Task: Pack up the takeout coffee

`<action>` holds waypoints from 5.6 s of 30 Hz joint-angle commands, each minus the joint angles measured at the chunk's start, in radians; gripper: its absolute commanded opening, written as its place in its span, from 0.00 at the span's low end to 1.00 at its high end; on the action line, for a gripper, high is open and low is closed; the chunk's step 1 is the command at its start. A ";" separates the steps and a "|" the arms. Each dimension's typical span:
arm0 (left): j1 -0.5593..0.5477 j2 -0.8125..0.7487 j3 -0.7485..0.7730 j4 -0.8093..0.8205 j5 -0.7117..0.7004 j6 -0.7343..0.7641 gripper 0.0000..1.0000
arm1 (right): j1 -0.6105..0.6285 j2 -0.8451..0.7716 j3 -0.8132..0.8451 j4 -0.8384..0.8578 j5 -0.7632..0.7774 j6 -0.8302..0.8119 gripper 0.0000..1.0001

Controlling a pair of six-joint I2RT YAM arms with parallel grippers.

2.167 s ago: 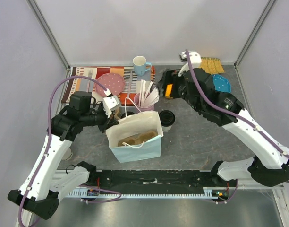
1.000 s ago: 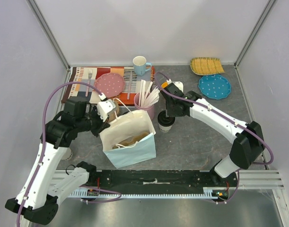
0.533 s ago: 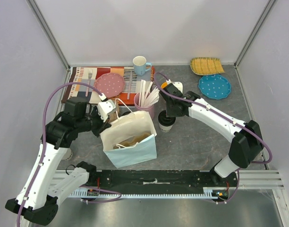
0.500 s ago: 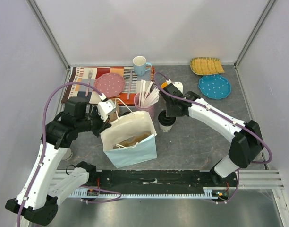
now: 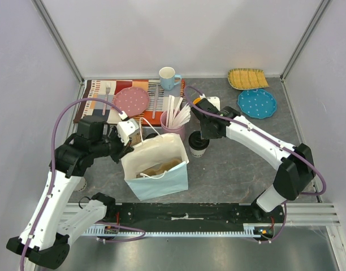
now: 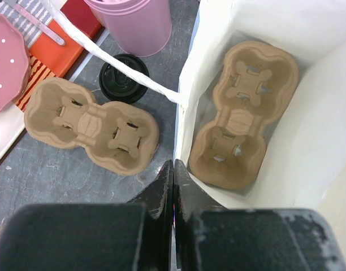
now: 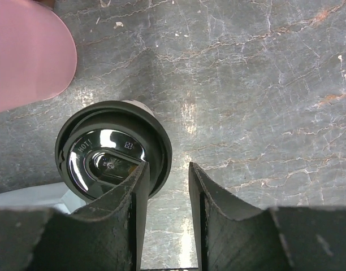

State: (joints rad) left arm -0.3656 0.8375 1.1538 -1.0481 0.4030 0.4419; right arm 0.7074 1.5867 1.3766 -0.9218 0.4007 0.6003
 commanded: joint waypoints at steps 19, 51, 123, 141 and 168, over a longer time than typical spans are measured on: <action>0.005 -0.017 -0.002 0.014 0.043 0.004 0.02 | 0.026 -0.022 -0.017 0.023 -0.060 0.053 0.31; 0.005 -0.026 -0.002 0.030 0.069 -0.009 0.02 | 0.026 0.010 0.083 -0.037 -0.106 -0.077 0.00; 0.004 0.023 0.011 0.099 0.102 0.004 0.02 | 0.446 0.084 0.805 -0.417 -0.205 -0.333 0.00; 0.004 0.021 0.007 0.102 0.112 0.000 0.02 | 0.598 0.165 0.697 -0.460 -0.028 -0.481 0.00; 0.004 0.011 -0.009 0.111 0.129 0.003 0.02 | 0.497 0.147 0.348 -0.265 -0.249 -0.476 0.00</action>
State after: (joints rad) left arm -0.3603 0.8577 1.1378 -0.9760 0.5003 0.4366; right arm 1.2152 1.7725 1.7481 -1.2297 0.1925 0.0937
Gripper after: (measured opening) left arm 0.026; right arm 0.018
